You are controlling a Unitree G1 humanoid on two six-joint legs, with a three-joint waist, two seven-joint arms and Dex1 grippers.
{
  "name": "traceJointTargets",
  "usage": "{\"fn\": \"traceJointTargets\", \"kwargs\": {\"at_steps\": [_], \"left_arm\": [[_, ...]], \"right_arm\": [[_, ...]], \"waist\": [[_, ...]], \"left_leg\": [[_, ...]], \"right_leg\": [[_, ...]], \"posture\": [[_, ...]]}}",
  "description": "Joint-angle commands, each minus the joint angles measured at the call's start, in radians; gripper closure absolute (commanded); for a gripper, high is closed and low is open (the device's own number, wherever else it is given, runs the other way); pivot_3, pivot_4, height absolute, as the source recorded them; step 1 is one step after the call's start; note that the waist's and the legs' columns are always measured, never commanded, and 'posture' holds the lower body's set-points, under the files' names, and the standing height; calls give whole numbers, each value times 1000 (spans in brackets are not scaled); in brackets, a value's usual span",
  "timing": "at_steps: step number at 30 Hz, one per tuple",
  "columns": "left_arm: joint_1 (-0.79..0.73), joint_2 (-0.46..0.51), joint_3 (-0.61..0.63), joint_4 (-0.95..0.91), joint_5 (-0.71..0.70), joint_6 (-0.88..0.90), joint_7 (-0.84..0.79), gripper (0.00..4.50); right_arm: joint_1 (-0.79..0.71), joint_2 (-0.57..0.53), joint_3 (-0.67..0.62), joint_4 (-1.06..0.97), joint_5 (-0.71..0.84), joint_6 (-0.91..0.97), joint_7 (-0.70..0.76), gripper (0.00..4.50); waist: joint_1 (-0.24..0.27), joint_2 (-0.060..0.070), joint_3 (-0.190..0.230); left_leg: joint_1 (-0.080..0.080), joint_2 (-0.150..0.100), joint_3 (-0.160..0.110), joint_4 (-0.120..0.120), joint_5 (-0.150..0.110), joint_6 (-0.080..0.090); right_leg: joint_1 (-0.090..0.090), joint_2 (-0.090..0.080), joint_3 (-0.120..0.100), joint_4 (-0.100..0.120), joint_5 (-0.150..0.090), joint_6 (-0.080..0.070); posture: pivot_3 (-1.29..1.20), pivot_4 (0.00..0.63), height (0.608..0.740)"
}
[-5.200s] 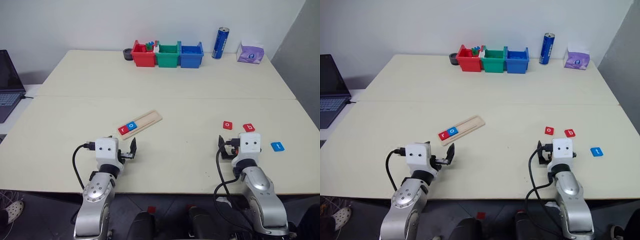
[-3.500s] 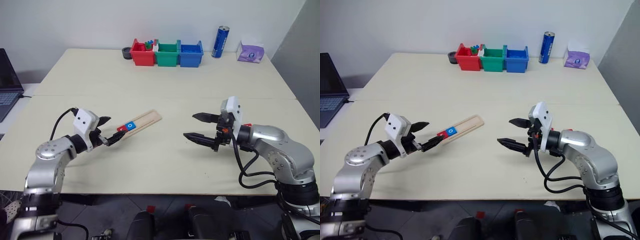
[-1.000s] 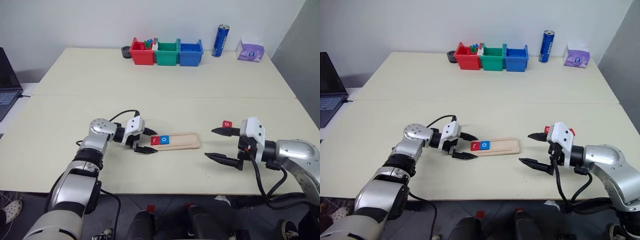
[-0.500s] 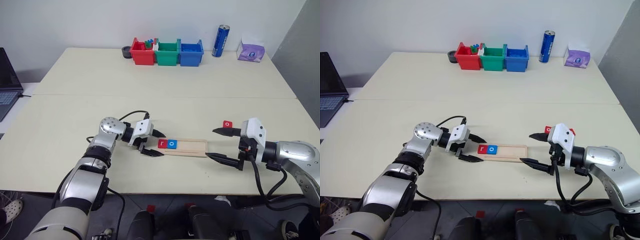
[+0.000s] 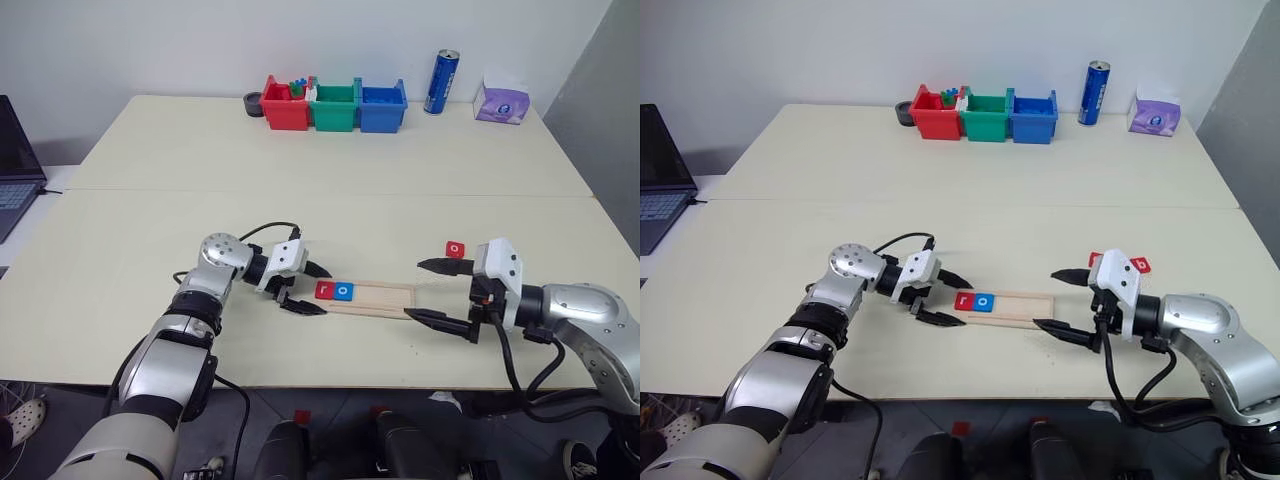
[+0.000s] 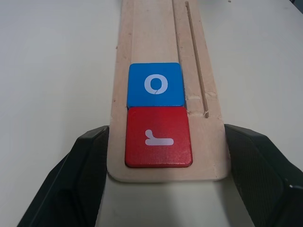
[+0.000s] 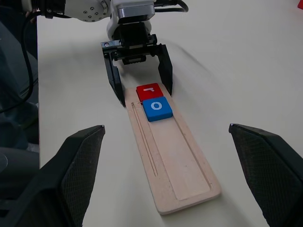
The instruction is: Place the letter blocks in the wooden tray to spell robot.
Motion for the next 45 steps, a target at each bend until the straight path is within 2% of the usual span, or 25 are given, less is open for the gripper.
{"fn": "traceJointTargets", "kwargs": {"at_steps": [1, 24, 25, 26, 27, 32, 37, 40, 42, 45], "left_arm": [[6, 17, -4, -45, -5, 10, -6, 1114], [21, -1, -34, -115, 13, 94, 74, 1114], [21, -1, -35, -117, 12, 97, 75, 394], [21, -1, -36, -120, 11, 102, 76, 140], [22, -1, -37, -124, 10, 106, 75, 31], [31, 10, -38, -165, -10, 133, 53, 31], [49, 75, -7, -285, -66, 228, -13, 31], [88, 140, 39, -442, -133, 343, -5, 31], [145, 173, 80, -597, -184, 437, 40, 31], [260, 189, 116, -850, -258, 597, 119, 31]], "right_arm": [[-19, 3, -11, -14, -3, -21, 1, 0], [-38, 1, -8, -11, 1, -9, -3, 0], [-38, 1, -8, -11, 1, -8, -3, 0], [-38, 1, -9, -11, 1, -9, -3, 0], [-39, 1, -9, -11, 2, -8, -3, 0], [-38, 0, -11, -11, 4, -5, -5, 0], [-9, -9, -37, -38, 19, 18, -25, 0], [34, -14, -90, -67, 35, 59, -69, 0], [60, -10, -113, -71, -9, 72, -133, 0], [63, 41, -133, -51, -70, 160, -307, 0]], "waist": [[0, 0, 0], [0, 0, 0], [1, 0, 0], [0, 0, 0], [0, 0, 0], [0, 0, 0], [-1, 0, 0], [-1, 0, 0], [-2, 0, 0], [-1, 0, 0]], "left_leg": [[0, 0, 0, 0, 0, 0], [0, 0, 0, 1, 0, 0], [0, 0, 0, 2, 0, 0], [0, 0, 0, 2, 0, 0], [0, 0, 0, 3, 0, 0], [1, 0, 0, 4, 0, 0], [1, 0, 0, 6, 0, 0], [1, 0, -1, 6, 0, 0], [1, 1, -1, 6, 0, 0], [1, 1, -1, 7, 0, 0]], "right_leg": [[0, 0, 0, 0, 0, 0], [0, 0, 0, 2, 0, 0], [0, 0, 0, 3, 0, 0], [0, 0, 0, 3, 0, 0], [0, 0, 0, 4, 0, 0], [0, 0, 0, 6, 0, 0], [0, 0, 0, 8, 0, 0], [0, 0, 0, 9, 0, 0], [-1, 0, 1, 9, 0, 0], [0, -1, 1, 10, 0, 0]], "posture": [[0, 150, 740], [0, 150, 740], [0, 150, 740], [0, 150, 740], [0, 150, 740], [0, 150, 740], [0, 150, 740], [0, 150, 740], [0, 150, 740], [0, 150, 740]]}}
